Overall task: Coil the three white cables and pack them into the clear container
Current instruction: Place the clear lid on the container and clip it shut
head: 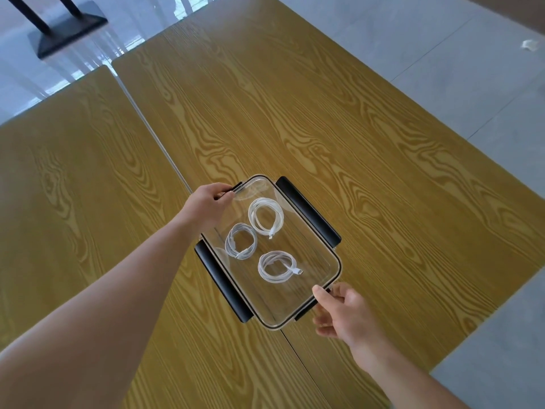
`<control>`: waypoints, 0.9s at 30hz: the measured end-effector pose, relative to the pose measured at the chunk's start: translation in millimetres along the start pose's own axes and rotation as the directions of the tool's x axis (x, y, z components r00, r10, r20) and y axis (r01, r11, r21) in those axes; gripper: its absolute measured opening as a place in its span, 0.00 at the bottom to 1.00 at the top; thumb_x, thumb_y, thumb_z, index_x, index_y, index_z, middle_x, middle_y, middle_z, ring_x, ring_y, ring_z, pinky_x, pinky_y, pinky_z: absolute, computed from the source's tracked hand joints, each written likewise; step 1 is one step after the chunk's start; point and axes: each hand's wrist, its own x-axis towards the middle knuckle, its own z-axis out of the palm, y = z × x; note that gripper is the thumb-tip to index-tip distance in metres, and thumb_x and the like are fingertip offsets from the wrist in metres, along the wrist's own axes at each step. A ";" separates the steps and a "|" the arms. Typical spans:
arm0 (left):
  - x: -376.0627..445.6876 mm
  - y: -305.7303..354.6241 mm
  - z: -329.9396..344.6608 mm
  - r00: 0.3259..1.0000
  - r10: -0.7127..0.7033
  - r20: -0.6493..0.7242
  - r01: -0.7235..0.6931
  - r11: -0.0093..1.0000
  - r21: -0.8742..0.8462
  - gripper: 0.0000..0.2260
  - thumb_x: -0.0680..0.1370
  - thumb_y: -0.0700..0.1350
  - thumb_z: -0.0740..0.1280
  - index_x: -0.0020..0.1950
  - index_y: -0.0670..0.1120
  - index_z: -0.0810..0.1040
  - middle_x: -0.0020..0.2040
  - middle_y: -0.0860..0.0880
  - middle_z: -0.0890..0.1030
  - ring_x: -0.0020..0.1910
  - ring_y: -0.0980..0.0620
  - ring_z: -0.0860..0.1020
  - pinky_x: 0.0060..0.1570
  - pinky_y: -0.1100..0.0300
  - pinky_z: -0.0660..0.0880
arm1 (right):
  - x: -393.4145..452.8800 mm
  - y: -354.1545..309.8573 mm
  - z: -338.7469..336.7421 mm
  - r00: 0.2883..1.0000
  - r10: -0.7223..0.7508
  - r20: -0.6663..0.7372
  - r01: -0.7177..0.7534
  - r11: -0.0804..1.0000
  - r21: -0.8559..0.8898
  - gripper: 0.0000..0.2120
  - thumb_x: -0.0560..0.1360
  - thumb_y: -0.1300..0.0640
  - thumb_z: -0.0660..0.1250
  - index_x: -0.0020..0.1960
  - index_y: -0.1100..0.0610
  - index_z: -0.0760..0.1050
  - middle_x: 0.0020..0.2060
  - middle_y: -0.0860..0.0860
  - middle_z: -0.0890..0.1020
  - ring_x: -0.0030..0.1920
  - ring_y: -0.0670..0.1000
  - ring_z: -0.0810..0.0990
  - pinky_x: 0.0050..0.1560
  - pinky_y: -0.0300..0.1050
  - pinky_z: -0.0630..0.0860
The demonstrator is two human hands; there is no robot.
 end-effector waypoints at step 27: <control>-11.2 -2.3 9.4 0.939 0.175 -0.295 -0.161 0.984 0.071 0.16 0.76 0.48 0.71 0.64 0.49 0.79 0.59 0.51 0.77 0.59 0.49 0.76 0.60 0.57 0.72 | 0.2 0.1 -2.4 0.995 -0.097 0.032 0.094 0.992 0.086 0.12 0.77 0.58 0.72 0.53 0.63 0.71 0.36 0.59 0.86 0.38 0.57 0.86 0.41 0.52 0.85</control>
